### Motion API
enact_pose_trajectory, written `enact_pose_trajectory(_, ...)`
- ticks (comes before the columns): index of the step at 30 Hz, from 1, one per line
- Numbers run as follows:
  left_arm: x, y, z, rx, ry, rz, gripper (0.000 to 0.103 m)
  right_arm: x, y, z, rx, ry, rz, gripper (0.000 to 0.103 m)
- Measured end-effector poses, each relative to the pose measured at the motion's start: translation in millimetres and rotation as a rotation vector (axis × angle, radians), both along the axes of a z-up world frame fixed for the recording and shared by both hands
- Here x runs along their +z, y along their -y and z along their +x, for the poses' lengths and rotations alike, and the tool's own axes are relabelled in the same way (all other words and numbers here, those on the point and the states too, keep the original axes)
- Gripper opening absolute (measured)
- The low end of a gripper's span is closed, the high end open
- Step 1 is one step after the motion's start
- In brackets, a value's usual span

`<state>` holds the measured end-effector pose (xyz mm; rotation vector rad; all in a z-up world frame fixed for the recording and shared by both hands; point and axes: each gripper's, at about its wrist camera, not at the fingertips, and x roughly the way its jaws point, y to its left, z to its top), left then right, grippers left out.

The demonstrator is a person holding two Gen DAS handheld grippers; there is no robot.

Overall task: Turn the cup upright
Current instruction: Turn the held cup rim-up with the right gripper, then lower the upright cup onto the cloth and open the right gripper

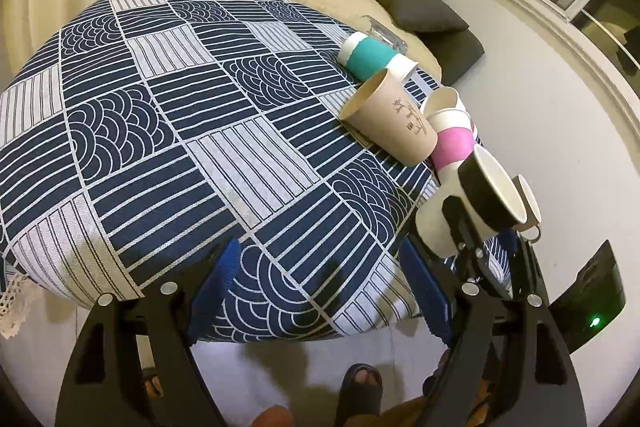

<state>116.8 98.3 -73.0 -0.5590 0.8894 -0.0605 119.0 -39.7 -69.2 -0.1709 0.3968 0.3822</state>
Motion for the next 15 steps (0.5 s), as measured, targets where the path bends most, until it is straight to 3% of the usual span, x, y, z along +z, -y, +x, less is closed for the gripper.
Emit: enact_pose_trajectory(15,-1.2,4.0,1.1,-0.014,-0.003,0.009,0.080,-3.2,2.1,-2.9,-0.006,-0.004,-0.002,0.067)
